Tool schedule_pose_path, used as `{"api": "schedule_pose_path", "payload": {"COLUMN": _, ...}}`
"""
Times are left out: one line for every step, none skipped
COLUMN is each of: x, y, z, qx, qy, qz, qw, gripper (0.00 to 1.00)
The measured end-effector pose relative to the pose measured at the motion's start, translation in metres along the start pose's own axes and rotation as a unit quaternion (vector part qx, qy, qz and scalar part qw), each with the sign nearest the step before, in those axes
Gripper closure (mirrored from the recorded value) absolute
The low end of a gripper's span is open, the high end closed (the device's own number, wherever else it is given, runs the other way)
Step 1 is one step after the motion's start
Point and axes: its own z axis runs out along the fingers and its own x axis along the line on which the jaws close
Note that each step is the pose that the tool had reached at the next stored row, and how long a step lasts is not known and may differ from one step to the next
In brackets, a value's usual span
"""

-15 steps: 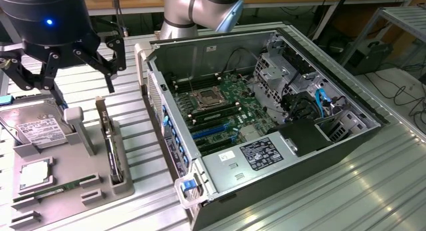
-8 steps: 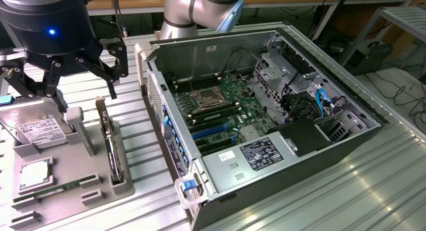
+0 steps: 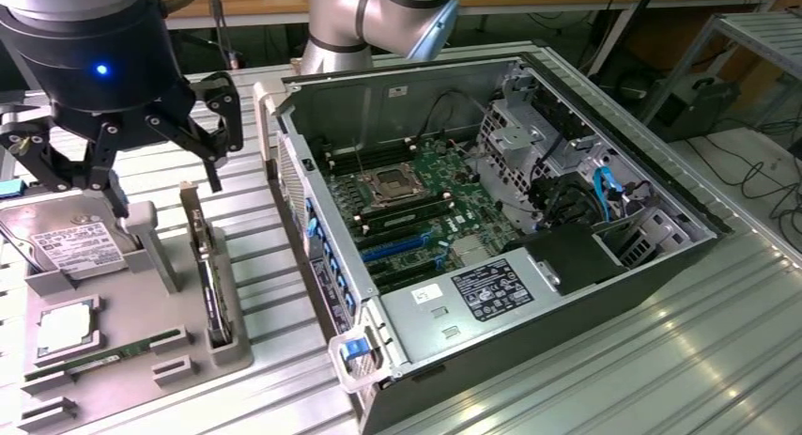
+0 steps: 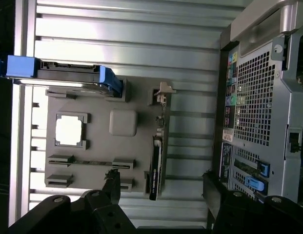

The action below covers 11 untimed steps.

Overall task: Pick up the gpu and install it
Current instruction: 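Pick up the gpu and move the gpu toward the slot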

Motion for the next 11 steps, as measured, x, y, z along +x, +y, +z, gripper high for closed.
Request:
{"api": "schedule_pose_path", "payload": {"x": 0.000, "y": -0.0001, "z": 0.0017, "qx": 0.0001, "qy": 0.0000, "qz": 0.001, "qw": 1.0000, "gripper": 0.22}}
{"api": "schedule_pose_path", "payload": {"x": 0.000, "y": -0.0002, "z": 0.0036, "qx": 0.0001, "qy": 0.0000, "qz": 0.002, "qw": 1.0000, "gripper": 0.22}}
{"api": "schedule_pose_path", "payload": {"x": 0.000, "y": -0.0002, "z": 0.0053, "qx": 0.0002, "qy": -0.0001, "qz": 0.003, "qw": 1.0000, "gripper": 0.22}}
{"api": "schedule_pose_path", "payload": {"x": 0.000, "y": -0.0004, "z": 0.0073, "qx": 0.0002, "qy": -0.0001, "qz": 0.004, "qw": 1.0000, "gripper": 0.22}}
{"api": "schedule_pose_path", "payload": {"x": 0.000, "y": -0.0005, "z": 0.0093, "qx": 0.0002, "qy": -0.0001, "qz": 0.005, "qw": 1.0000, "gripper": 0.22}}
{"api": "schedule_pose_path", "payload": {"x": 0.000, "y": -0.0006, "z": 0.0112, "qx": 0.0002, "qy": -0.0001, "qz": 0.005, "qw": 1.0000, "gripper": 0.22}}
{"api": "schedule_pose_path", "payload": {"x": 0.000, "y": -0.0006, "z": 0.0129, "qx": 0.0003, "qy": -0.0001, "qz": 0.005, "qw": 1.0000, "gripper": 0.22}}
{"api": "schedule_pose_path", "payload": {"x": 0.001, "y": -0.0007, "z": 0.0146, "qx": 0.0002, "qy": -0.0001, "qz": 0.005, "qw": 1.0000, "gripper": 0.22}}
{"api": "schedule_pose_path", "payload": {"x": 0.001, "y": -0.0008, "z": 0.0157, "qx": 0.0002, "qy": -0.0001, "qz": 0.005, "qw": 1.0000, "gripper": 0.22}}
{"api": "schedule_pose_path", "payload": {"x": 0.001, "y": -0.0008, "z": 0.0165, "qx": 0.0003, "qy": -0.0001, "qz": 0.005, "qw": 1.0000, "gripper": 0.22}}
{"api": "schedule_pose_path", "payload": {"x": 0.001, "y": -0.0008, "z": 0.0171, "qx": 0.0003, "qy": -0.0001, "qz": 0.005, "qw": 1.0000, "gripper": 0.22}}
